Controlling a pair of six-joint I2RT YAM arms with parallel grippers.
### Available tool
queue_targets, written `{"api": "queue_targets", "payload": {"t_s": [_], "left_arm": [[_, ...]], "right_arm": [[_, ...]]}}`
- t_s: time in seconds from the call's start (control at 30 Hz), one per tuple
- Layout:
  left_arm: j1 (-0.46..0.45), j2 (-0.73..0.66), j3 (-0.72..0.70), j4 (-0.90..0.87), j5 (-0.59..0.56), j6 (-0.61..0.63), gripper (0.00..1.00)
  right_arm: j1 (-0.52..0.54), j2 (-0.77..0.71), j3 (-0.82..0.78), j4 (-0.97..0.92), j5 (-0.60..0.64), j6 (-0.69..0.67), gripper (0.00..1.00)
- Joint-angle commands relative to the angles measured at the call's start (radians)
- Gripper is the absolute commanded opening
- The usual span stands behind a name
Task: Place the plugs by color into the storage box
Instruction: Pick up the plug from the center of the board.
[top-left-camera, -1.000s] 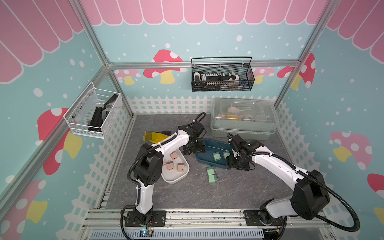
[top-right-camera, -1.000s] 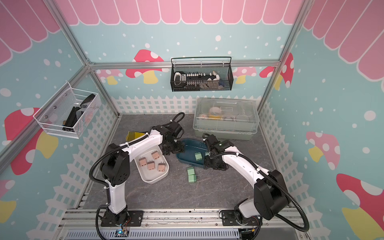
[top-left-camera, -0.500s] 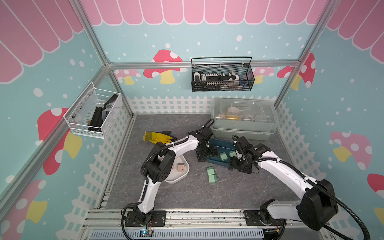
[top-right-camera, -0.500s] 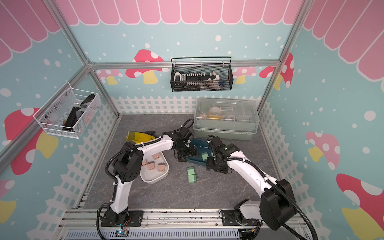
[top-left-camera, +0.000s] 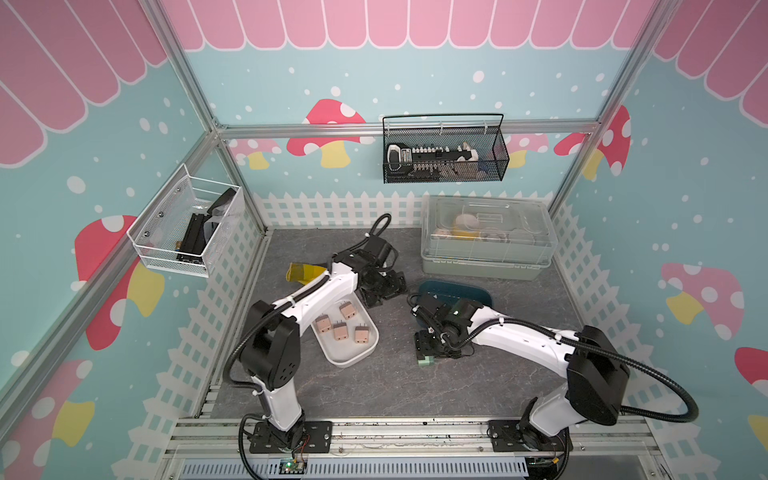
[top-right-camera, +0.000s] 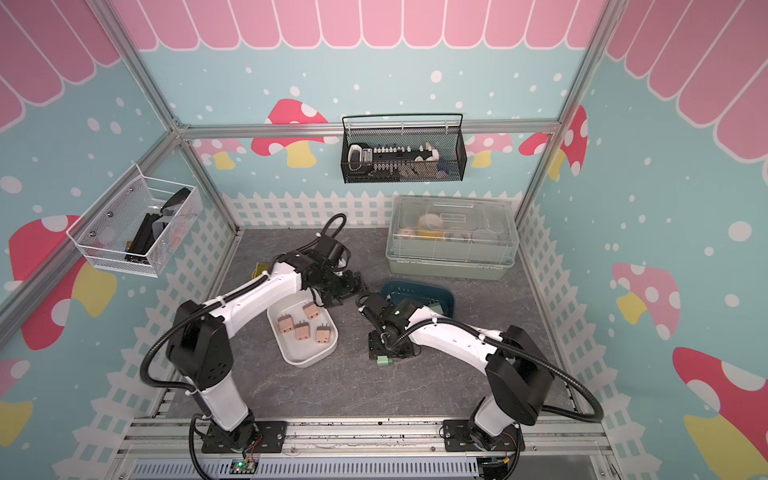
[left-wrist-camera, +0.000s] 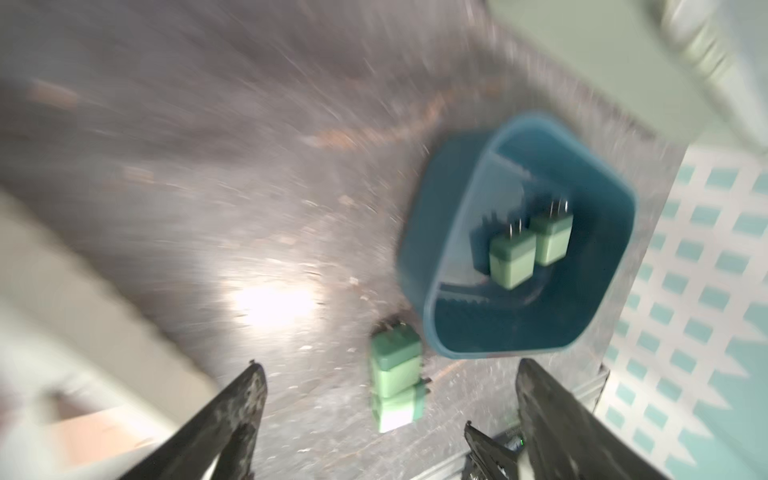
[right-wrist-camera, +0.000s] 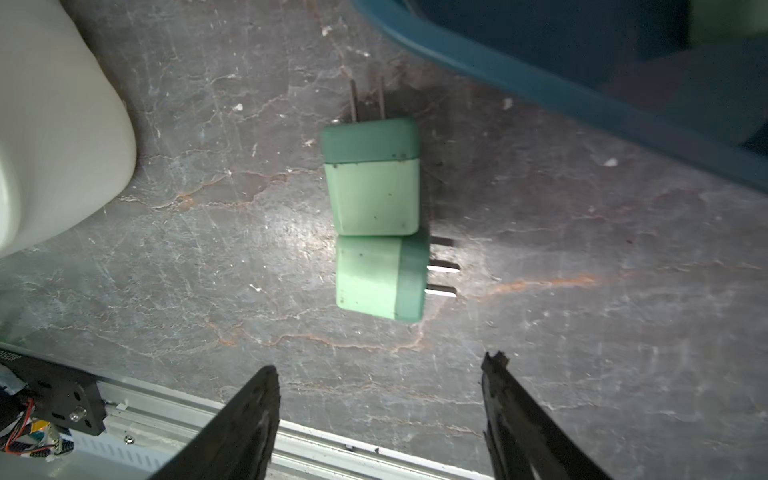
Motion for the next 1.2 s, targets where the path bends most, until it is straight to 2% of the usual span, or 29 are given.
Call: {"api": "queue_targets", "payload": {"t_s": [0.0, 0.3, 0.53, 0.63, 0.8, 0.97, 1.17], "left_arm": [[0.044, -0.047, -0.084, -0.062, -0.053, 0.050, 0.90], [0.064, -0.126, -0.212, -0.048, -0.056, 0.047, 0.90], [0.063, -0.169, -0.203, -0.053, -0.110, 0.051, 0.89], [0.066, -0.174, -0.199, -0.054, -0.117, 0.052, 0.89], [0.066, -0.172, -0.195, -0.054, -0.118, 0.052, 0.89], [0.066, -0.164, -0.191, -0.054, -0.111, 0.058, 0.89], [0.066, -0.159, -0.189, -0.054, -0.106, 0.072, 0.89]], "right_arm": [[0.004, 0.065, 0.035, 0.013, 0.046, 0.038, 0.74], [0.018, 0.172, 0.084, 0.079, 0.017, -0.090, 0.74], [0.104, 0.336, 0.230, 0.096, -0.060, -0.286, 0.74], [0.133, 0.354, 0.253, 0.094, -0.058, -0.324, 0.74], [0.136, 0.201, 0.199, 0.063, 0.035, -0.284, 0.75], [0.135, 0.049, 0.130, 0.007, 0.100, -0.162, 0.75], [0.136, 0.090, 0.066, -0.001, 0.085, -0.056, 0.75]]}}
